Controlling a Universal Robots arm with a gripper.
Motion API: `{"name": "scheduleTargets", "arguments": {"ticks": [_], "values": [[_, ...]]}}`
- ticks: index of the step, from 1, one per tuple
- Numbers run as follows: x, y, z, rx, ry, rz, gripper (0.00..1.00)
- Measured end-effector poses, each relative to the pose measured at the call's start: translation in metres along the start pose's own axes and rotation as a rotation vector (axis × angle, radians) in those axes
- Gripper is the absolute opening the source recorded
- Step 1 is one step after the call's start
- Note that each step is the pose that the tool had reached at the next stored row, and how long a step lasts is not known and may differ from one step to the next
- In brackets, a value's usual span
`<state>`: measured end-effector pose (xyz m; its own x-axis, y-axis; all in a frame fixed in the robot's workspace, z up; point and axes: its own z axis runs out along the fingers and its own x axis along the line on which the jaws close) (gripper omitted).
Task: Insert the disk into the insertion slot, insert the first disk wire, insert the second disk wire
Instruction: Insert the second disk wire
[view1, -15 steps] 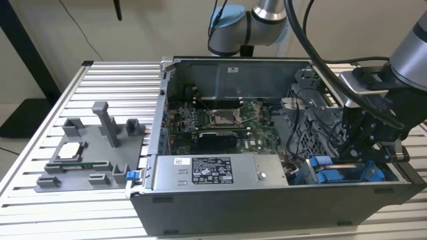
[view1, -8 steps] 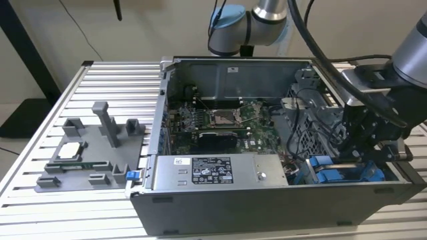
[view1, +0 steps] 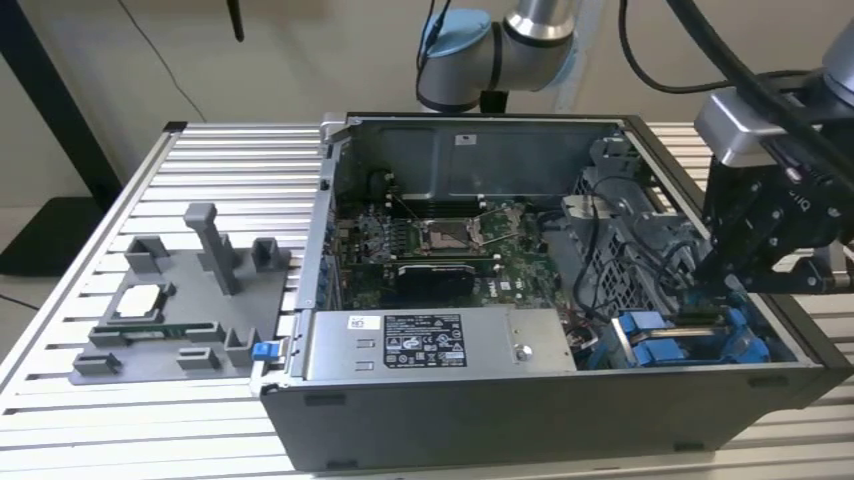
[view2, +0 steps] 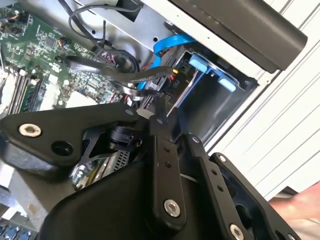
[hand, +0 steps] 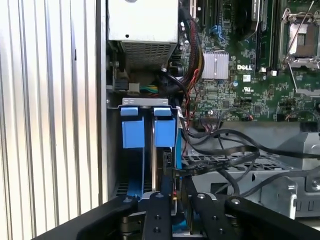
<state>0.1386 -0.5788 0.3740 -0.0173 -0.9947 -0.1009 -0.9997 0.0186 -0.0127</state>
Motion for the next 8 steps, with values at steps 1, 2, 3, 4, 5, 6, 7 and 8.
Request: {"name": "scheduleTargets", "arguments": {"ticks": [1,2,3,4,5,6,7,8], "values": [[-0.0004,-0.0001,-0.0033,0.0000,0.0001,0.000,1.00],[-0.0006,-0.0001,-0.0064,0.0000,0.0001,0.000,1.00],[-0.0009,-0.0002,-0.0094,0.0000,0.0002,0.000,1.00],[-0.0013,-0.0002,-0.0127,0.0000,0.0001,0.000,1.00],[-0.0016,-0.0002,-0.0158,0.0000,0.0000,0.000,1.00],[-0.0019,-0.0003,-0.0188,0.0000,0.0002,0.000,1.00],[-0.0022,-0.0003,-0.0217,0.0000,0.0002,0.000,1.00],[-0.0025,-0.0003,-0.0246,0.0000,0.0001,0.000,1.00]]}}
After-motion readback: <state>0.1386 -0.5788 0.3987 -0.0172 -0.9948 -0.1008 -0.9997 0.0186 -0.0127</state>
